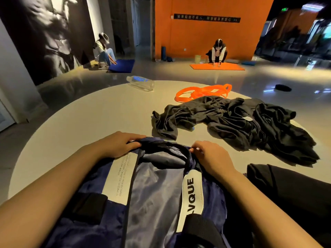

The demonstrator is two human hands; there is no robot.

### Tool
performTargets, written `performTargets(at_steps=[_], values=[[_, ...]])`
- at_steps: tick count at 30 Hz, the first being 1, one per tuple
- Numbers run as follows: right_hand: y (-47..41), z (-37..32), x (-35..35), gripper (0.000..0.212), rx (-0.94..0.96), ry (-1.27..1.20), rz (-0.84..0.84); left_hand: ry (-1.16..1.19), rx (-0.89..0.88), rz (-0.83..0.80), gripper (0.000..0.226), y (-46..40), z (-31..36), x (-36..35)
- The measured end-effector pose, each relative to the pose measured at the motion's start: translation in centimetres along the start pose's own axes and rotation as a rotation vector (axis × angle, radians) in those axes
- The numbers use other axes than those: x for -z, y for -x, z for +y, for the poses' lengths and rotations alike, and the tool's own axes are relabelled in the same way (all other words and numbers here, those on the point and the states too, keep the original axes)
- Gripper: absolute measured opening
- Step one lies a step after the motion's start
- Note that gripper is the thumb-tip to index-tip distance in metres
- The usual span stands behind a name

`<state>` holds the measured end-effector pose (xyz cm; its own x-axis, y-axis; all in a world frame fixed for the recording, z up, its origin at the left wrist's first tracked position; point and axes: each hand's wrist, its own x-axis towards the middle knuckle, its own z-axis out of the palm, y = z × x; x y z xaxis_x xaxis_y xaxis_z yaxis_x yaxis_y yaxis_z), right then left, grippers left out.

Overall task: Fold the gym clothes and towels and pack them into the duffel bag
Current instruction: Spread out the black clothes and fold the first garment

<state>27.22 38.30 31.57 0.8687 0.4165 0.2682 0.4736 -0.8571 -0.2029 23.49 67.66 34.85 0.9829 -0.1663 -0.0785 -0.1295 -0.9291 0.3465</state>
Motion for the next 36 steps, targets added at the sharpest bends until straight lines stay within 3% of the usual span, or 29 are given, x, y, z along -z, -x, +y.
performTargets(at_steps=[4,9,14,16,21,24,26,30,34,36], values=[[0.8,0.2,-1.5,0.039,0.091,0.096,0.158,0.019,0.014,0.055,0.039,-0.3,-0.9,-0.9],[1.3,0.0,-1.7,0.041,0.105,0.149,0.256,-0.149,0.076,0.063,0.047,-0.3,-0.8,-3.0],[1.2,-0.6,0.2,0.046,0.032,0.189,0.009,-0.308,0.07,0.13,0.05,0.7,0.7,-1.7],[1.9,-1.2,2.0,0.053,0.031,0.146,0.045,-0.368,-0.012,0.194,0.052,1.4,2.7,-0.4],[6.5,-1.8,7.1,0.043,0.021,0.07,0.219,-0.353,-0.425,0.413,0.046,2.8,10.2,1.0],[10.2,0.8,9.3,0.048,-0.096,0.007,0.373,-0.305,-0.573,0.405,0.039,2.6,14.6,0.4],[12.5,3.8,10.0,0.049,-0.27,0.003,0.426,-0.241,-0.646,0.34,0.039,2.1,17.3,-0.4],[17.2,9.2,8.7,0.057,-0.661,0.004,0.258,-0.154,-0.788,0.233,0.047,0.4,22.7,-2.5],[21.0,10.7,5.9,0.058,-0.633,-0.093,0.097,-0.112,-0.86,0.208,0.046,-2.5,28.9,-5.5],[22.0,11.1,5.8,0.067,-0.605,-0.159,0.094,-0.107,-0.843,0.122,0.05,-4.3,31.8,-7.8]])
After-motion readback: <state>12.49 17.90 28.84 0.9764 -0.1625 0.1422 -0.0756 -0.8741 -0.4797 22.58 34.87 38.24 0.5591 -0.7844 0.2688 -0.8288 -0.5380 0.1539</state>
